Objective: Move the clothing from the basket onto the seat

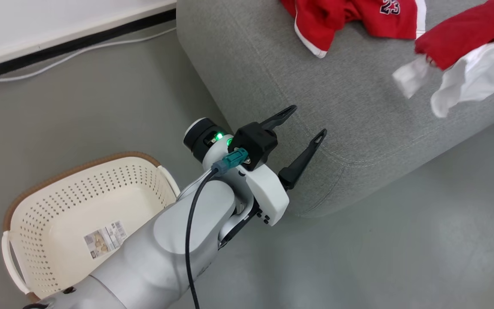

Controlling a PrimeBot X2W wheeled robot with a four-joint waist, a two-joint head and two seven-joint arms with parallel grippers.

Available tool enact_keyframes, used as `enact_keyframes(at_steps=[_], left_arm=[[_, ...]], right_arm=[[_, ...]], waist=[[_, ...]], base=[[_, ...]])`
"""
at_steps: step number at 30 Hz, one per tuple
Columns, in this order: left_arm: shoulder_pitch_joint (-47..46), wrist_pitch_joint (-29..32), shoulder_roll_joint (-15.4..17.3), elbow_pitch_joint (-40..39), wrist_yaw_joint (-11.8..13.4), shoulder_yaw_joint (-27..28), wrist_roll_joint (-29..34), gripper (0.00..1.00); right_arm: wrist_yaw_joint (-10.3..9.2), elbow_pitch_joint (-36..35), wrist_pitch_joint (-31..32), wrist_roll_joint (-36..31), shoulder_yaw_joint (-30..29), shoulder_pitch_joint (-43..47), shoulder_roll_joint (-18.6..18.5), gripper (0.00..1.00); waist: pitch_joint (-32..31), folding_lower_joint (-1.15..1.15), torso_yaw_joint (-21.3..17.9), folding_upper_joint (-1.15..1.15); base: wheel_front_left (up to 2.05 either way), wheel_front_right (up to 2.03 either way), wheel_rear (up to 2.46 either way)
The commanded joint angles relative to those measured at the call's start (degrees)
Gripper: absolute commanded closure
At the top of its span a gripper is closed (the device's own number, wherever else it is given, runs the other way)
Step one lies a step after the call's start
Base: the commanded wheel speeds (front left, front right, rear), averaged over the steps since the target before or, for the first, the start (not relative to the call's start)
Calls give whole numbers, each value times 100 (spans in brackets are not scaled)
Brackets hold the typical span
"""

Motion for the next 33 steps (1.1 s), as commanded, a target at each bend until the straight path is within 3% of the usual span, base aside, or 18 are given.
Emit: enact_keyframes(at_steps=[1,11,22,28,33], left_arm=[[-319,-34,8,-216,95,68,35,0],[-1033,-34,8,-699,501,-677,-140,0],[-1462,-34,7,-1050,915,-1219,-351,0],[-1543,-35,7,-1283,1128,-1324,-392,0],[-1544,-35,7,-1464,1265,-1373,-401,0]], right_arm=[[17,-49,-35,42,-97,-149,-267,100],[17,439,-35,-59,-740,-1015,-865,100],[17,1579,-35,-233,-1195,-2013,-1428,100],[17,1820,-35,-611,-1430,-2363,-1561,100],[17,2092,-35,-614,-1302,-2393,-1446,100]], waist=[[310,0,198,0],[1157,0,718,0],[1824,0,1260,0],[2148,0,1603,0],[2363,0,1854,0]], base=[[0,0,0],[0,0,0],[0,0,0],[0,0,0],[0,0,0]])
